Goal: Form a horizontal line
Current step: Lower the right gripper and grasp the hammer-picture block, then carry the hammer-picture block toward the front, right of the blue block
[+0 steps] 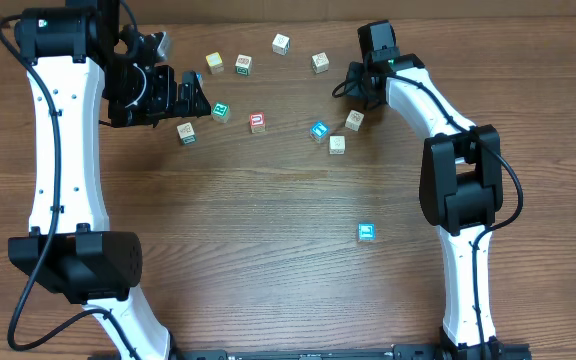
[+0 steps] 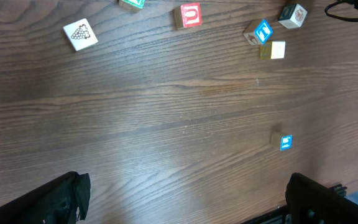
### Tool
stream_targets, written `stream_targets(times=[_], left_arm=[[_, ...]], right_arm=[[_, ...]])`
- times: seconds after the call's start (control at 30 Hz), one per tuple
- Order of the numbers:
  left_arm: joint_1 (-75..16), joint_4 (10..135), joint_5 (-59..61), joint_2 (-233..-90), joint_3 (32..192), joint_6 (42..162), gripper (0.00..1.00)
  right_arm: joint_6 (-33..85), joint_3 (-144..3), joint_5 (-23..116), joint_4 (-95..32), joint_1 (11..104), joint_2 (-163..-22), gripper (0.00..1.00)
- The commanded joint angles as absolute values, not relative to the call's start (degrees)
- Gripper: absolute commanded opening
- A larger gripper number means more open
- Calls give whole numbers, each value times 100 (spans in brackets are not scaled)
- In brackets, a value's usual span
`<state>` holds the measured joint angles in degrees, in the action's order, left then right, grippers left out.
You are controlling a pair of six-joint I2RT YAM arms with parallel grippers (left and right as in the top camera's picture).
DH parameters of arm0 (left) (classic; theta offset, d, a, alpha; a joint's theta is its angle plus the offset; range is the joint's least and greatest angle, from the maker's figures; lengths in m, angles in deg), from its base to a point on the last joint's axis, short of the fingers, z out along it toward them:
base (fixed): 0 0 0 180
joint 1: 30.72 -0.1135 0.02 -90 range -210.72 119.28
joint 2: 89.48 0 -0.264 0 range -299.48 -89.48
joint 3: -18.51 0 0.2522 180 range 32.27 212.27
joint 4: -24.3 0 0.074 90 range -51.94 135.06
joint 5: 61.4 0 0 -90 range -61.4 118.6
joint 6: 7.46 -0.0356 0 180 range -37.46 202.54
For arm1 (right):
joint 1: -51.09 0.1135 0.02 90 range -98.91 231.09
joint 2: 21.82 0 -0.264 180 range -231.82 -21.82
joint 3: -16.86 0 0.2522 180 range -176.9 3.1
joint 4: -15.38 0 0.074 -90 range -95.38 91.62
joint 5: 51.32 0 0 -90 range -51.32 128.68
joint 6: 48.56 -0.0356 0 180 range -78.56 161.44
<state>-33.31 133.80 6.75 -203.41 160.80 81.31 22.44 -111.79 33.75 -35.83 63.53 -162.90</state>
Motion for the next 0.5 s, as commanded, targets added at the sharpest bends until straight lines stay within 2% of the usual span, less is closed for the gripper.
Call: stream_targets(times=[0.0,0.47], left_arm=[[-3283,13360,675,-20395,16200,8144,100],[-3283,13360,673,-20395,16200,8144,100]], right_arm=[[2351,-11214,3320,-3657,6299,-16244,33],[2823,-11214,3163,-4285,6257,-15853,33]])
